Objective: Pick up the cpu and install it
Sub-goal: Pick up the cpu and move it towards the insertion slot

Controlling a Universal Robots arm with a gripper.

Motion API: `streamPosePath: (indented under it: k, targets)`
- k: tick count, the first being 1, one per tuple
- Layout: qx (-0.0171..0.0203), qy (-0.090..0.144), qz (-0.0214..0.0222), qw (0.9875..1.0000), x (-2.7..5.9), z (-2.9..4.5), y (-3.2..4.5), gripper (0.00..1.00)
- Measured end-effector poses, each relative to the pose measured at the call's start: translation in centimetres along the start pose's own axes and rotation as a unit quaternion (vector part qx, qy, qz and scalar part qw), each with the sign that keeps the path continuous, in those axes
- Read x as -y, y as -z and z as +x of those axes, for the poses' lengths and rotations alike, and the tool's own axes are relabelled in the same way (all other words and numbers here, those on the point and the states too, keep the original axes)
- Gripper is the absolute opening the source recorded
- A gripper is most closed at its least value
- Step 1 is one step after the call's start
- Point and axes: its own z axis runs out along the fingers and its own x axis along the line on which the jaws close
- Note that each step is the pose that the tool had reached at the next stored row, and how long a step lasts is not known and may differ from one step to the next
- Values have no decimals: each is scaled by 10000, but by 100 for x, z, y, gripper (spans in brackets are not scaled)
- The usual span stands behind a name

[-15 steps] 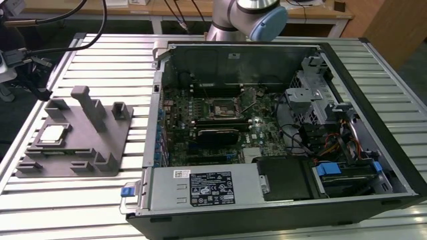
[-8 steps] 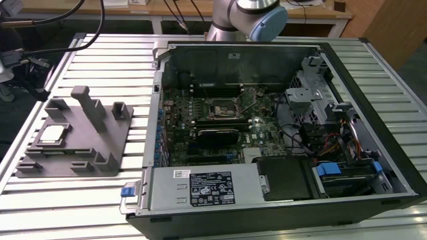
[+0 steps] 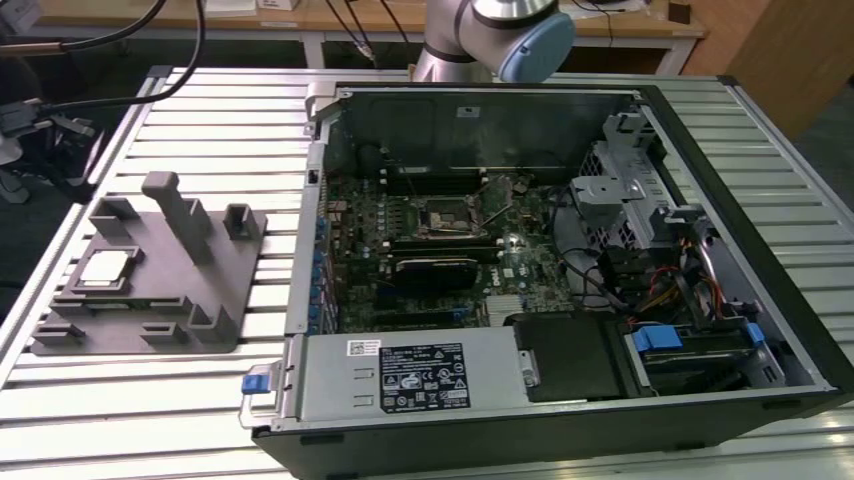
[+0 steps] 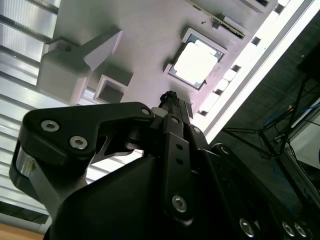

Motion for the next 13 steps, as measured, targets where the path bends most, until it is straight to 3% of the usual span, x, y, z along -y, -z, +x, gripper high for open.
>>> streamPosePath:
  k: [13]
  targets:
    - [0, 0, 0, 10000, 8, 92, -14, 11]
